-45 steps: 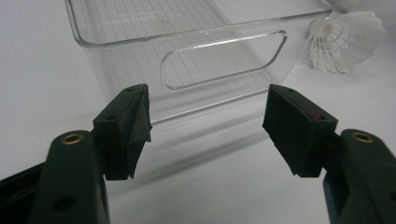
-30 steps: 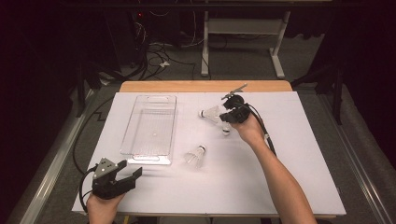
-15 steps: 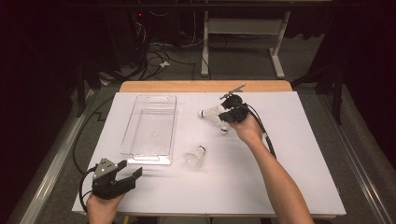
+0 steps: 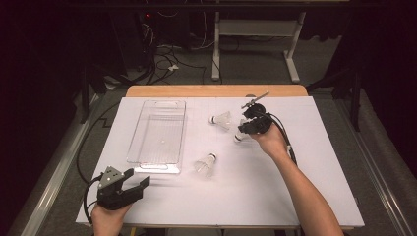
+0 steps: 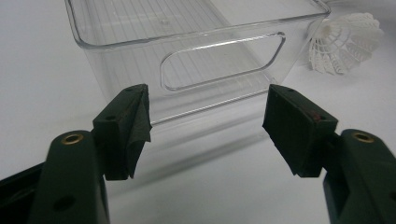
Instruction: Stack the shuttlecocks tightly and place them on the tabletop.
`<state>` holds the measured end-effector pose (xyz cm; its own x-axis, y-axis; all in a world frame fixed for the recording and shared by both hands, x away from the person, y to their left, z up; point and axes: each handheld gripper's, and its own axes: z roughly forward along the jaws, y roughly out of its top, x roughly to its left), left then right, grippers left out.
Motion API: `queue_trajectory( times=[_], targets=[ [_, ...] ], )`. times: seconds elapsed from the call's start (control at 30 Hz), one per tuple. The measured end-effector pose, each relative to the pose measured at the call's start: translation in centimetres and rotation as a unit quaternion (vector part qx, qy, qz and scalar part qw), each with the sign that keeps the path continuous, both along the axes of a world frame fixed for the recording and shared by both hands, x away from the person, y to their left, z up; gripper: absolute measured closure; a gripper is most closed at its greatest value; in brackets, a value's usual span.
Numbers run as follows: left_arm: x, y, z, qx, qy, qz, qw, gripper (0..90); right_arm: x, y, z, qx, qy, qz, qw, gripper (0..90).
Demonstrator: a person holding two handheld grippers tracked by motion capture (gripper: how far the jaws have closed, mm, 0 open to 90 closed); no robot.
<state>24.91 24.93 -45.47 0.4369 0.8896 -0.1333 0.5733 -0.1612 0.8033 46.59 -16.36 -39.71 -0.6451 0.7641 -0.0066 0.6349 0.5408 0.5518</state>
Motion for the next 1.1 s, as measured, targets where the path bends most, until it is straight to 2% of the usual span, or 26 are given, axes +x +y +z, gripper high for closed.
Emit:
queue_trajectory(
  times=[0.23,0.4,0.73,0.9,1.1],
  targets=[
    [0.0,0.0,0.0,-0.001,-0.001,0.001,1.0000,32.6,-0.2,-1.1,-0.3,0.004,0.020,-0.007,0.9998,74.5],
    [0.0,0.0,0.0,0.000,0.000,0.001,1.0000,32.6,-0.7,-1.5,-0.7,0.000,0.032,-0.002,0.9995,74.5],
    [0.1,0.0,-0.1,-0.001,0.003,0.001,1.0000,32.6,-1.2,-2.2,-1.9,0.002,0.061,0.015,0.9980,86.1],
    [0.0,0.0,0.0,0.000,0.002,0.000,1.0000,32.6,-1.4,-2.3,-2.0,0.004,0.058,0.020,0.9981,89.6],
    [0.1,0.0,-0.1,0.000,0.002,0.001,1.0000,32.6,-1.4,-2.4,-1.4,0.014,0.038,0.014,0.9991,89.8]
  ],
)
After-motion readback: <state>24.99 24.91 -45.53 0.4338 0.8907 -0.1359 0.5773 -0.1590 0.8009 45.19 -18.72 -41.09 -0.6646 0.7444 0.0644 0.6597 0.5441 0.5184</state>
